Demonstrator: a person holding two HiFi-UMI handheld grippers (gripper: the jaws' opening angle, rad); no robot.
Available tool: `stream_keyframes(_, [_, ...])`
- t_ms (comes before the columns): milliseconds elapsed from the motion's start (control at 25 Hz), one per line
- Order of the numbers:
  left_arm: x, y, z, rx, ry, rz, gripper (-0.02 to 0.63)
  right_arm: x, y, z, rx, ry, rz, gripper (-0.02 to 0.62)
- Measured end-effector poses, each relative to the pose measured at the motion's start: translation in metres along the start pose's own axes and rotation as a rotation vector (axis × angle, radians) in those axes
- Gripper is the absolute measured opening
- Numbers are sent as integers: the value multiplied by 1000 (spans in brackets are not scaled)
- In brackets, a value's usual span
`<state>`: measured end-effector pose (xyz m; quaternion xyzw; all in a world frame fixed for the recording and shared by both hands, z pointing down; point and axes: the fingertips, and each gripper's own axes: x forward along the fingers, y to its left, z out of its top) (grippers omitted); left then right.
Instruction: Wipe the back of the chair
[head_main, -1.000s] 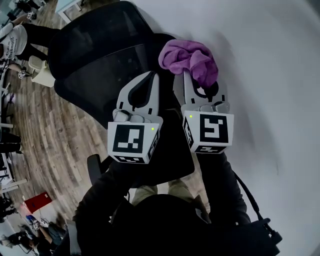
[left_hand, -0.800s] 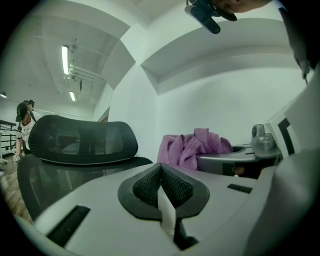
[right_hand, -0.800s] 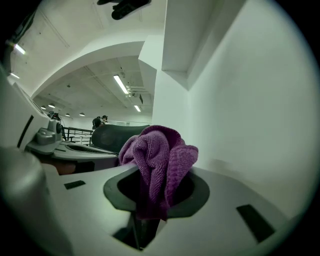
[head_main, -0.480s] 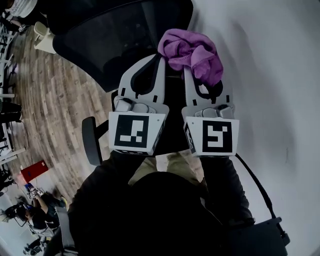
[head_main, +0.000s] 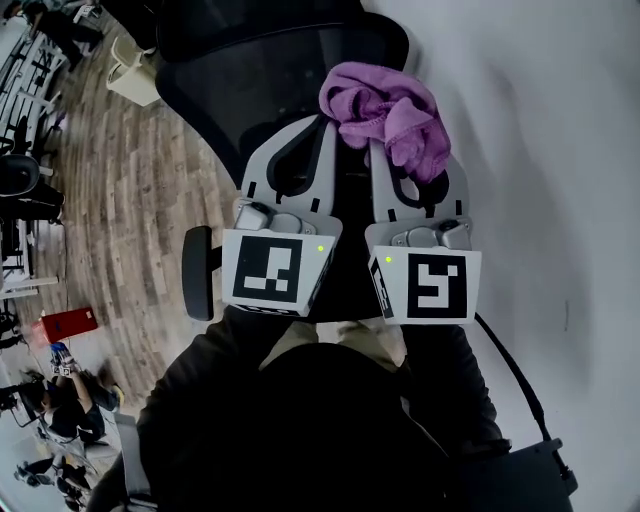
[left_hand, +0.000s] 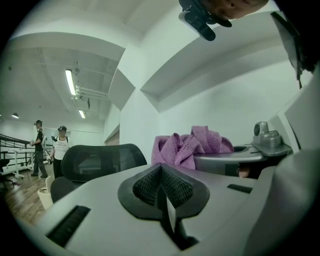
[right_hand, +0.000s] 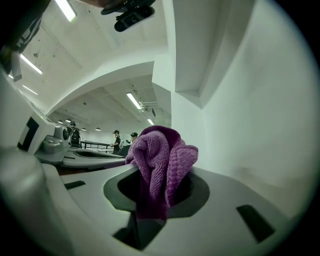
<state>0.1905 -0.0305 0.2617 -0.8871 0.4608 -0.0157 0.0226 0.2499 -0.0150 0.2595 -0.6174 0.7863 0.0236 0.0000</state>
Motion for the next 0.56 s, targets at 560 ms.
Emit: stream_keyframes(560, [-21, 14, 52, 31, -39, 56, 8, 2, 23, 53, -15, -49, 65, 98])
